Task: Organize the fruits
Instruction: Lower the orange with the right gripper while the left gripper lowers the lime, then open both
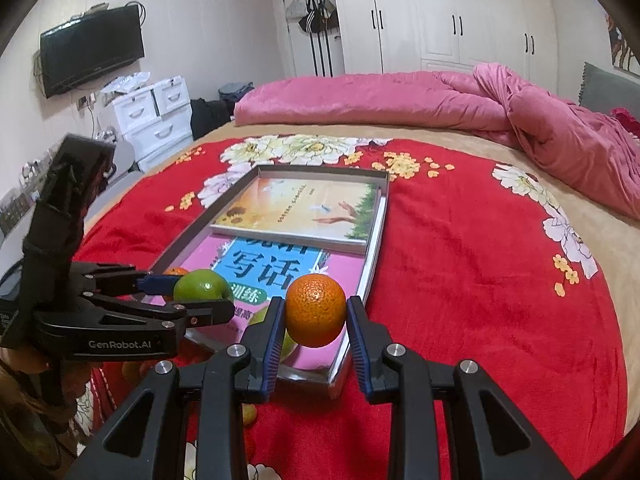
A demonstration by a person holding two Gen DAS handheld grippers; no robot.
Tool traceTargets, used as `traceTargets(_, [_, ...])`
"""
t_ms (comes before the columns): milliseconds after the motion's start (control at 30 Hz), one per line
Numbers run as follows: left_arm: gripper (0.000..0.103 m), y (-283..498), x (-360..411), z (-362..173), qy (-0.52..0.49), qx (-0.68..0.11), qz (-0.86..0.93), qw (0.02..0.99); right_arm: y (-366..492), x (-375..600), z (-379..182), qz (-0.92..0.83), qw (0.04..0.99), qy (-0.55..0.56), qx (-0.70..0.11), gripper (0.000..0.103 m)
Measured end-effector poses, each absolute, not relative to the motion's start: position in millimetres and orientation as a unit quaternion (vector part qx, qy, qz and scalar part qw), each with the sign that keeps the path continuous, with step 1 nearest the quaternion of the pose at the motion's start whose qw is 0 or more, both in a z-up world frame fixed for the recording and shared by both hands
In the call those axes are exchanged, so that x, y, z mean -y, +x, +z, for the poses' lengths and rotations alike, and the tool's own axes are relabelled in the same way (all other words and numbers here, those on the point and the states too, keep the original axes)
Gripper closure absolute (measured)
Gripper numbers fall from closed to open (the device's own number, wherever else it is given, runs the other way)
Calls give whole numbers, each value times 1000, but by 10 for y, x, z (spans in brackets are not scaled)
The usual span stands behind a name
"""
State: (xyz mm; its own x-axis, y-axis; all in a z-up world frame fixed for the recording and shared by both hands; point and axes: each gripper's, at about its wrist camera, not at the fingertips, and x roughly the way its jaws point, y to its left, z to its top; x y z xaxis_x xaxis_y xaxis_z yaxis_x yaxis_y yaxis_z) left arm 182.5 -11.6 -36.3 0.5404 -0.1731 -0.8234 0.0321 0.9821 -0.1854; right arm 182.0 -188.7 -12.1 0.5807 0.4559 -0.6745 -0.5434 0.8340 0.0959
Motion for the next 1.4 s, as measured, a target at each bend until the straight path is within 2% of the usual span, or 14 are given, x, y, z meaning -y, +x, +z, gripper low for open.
traceTargets(933, [46, 1838, 182, -505, -67, -502, -74, 859, 1813, 1733, -379, 274, 866, -107, -404, 72])
traceTargets(1400, [46, 1842, 187, -503, -63, -501, -74, 860, 1791, 1681, -394, 268, 867, -128, -399, 71])
